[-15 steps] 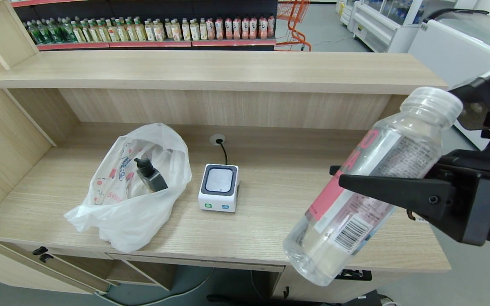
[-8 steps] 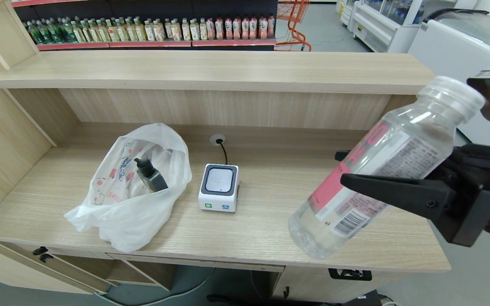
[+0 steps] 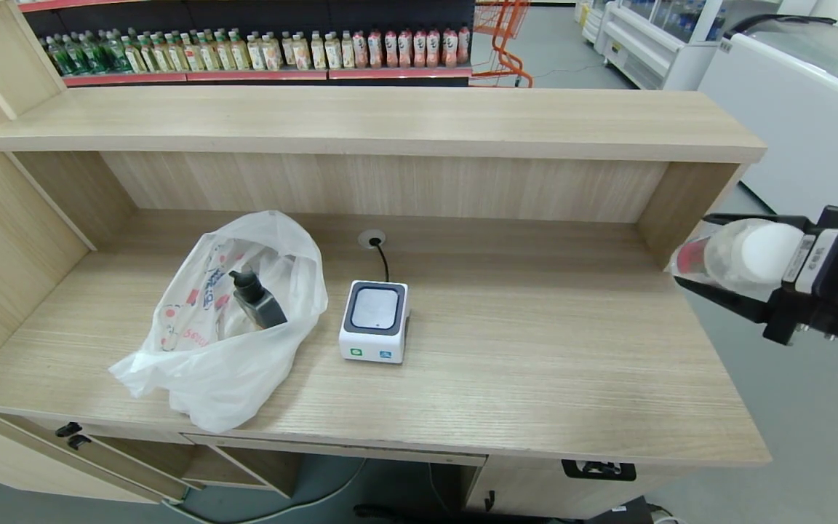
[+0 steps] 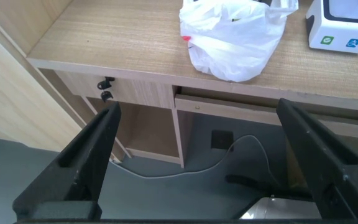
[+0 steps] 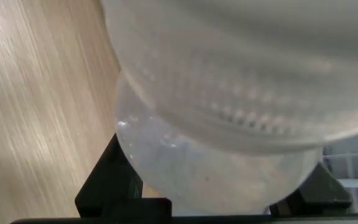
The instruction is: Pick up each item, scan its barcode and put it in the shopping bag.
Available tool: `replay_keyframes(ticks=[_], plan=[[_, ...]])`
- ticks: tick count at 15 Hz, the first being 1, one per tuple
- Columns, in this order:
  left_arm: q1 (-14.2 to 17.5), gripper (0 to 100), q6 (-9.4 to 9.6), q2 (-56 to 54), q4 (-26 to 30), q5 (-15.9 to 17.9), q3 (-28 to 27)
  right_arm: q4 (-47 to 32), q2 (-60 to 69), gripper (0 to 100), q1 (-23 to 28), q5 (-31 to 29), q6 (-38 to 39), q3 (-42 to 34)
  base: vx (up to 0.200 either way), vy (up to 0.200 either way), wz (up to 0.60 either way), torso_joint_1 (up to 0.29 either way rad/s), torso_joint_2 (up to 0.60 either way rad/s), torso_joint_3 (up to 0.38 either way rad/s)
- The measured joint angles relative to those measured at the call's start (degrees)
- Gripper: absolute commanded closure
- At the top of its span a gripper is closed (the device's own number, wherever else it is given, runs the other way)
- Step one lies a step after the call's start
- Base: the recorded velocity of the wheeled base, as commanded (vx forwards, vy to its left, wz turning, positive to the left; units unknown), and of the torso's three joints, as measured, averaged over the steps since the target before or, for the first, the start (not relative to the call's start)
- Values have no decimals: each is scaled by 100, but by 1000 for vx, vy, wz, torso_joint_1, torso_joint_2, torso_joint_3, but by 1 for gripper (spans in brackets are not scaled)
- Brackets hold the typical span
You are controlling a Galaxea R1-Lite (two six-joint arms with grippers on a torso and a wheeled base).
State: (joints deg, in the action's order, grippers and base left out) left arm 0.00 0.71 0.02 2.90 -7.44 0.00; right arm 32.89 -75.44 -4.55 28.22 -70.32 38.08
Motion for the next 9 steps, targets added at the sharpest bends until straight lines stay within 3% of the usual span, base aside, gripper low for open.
replay_keyframes(ticks=[2,9], plan=[[0,0,2,0,0,0,0,1,24,100,138,-52,-613,-66,0,0,0,0,0,0],[0,0,5,0,0,-2,0,-2,245,100,194,-80,-699,-105,0,0,0,0,0,0]])
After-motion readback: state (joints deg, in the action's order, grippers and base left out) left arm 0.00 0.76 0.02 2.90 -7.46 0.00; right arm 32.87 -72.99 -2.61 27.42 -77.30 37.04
